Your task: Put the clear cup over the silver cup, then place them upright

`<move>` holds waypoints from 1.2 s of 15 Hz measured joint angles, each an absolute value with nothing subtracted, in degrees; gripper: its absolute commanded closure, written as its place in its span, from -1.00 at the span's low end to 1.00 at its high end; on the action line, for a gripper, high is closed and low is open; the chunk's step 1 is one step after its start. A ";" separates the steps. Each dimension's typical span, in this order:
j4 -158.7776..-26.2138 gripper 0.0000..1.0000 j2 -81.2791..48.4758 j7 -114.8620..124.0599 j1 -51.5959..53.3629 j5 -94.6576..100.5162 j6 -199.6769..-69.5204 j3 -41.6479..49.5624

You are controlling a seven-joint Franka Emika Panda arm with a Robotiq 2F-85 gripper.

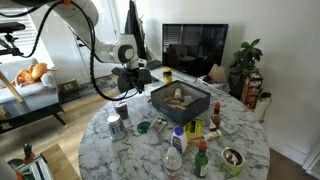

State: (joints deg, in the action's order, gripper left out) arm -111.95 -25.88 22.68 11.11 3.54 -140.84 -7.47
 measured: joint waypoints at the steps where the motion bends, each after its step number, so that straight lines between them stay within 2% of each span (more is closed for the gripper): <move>1: -111.91 -1.00 -26.00 22.67 11.22 3.53 -140.89 -7.11; 18: -110.70 -1.00 -28.82 22.46 12.52 1.54 -141.85 -5.97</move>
